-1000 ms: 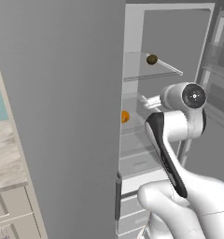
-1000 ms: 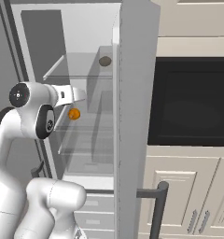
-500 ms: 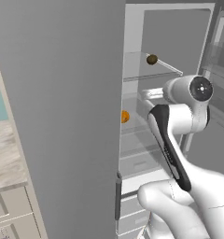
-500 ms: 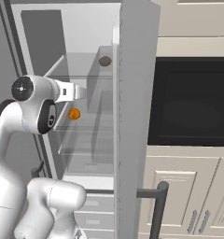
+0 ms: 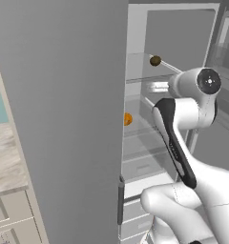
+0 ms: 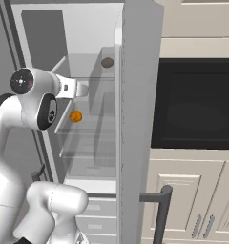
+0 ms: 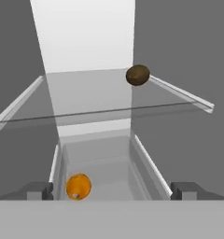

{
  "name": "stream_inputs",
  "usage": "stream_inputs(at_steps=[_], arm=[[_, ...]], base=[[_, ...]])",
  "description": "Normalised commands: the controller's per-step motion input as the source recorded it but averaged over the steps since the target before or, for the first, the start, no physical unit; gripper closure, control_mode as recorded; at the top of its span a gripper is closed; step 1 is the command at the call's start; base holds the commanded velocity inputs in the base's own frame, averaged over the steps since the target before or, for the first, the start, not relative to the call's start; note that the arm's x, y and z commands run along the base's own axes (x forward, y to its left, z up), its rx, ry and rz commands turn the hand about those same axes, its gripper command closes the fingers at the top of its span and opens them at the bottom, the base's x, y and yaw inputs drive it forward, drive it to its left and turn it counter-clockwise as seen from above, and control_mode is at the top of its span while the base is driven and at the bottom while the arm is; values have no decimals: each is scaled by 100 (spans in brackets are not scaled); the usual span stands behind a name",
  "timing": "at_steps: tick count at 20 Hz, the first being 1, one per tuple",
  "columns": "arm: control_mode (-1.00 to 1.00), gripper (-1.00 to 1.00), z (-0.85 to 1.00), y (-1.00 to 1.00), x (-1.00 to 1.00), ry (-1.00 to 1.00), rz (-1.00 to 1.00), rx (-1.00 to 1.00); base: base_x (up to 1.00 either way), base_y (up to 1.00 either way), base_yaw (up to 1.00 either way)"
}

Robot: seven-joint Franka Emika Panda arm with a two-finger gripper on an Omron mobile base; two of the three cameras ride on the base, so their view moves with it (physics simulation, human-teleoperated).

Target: Retrieve the kiwi and orange from the fridge and place them into the bowl on the dining table.

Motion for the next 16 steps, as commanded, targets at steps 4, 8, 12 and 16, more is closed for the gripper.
stream_inputs(at_steps=[4,8,12,16], arm=[[-100,-100,16,-2,8,0,-8,0],[-100,-100,16,-13,13,0,-1,0],[-100,-100,11,-19,17,0,0,2],[-100,-100,8,-17,26,0,0,4]], base=[[0,0,0],[0,0,0],[0,0,0],[0,0,0]])
